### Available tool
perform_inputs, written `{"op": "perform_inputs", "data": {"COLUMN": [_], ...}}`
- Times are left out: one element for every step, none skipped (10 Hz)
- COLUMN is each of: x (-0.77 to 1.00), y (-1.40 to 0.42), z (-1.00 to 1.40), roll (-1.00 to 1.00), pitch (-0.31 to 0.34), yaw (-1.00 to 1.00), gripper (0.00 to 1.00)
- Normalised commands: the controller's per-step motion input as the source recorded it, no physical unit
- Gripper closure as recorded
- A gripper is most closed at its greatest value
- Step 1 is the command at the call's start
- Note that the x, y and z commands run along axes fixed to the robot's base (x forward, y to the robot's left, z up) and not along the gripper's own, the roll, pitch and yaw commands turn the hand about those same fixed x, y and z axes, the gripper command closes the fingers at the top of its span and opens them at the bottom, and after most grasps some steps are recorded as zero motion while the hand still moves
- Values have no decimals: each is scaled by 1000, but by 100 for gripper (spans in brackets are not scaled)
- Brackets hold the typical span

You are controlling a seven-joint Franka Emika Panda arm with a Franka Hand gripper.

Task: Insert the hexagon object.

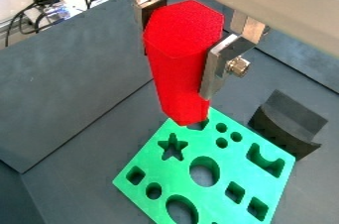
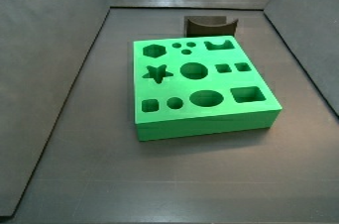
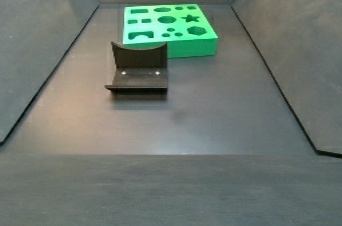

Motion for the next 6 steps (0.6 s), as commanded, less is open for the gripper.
{"op": "perform_inputs", "data": {"x": [0,0,0,-123,-269,-269], "y": [260,266,323,629,811,817], "z": [-734,-754,-766,-771,-723,-691], "roll": [-91,-89,-101,-196,-199,-220], "pitch": [119,130,131,47,0,0], "yaw": [-651,-654,-594,-214,0,0], "gripper": [100,100,100,100,100,100]}}
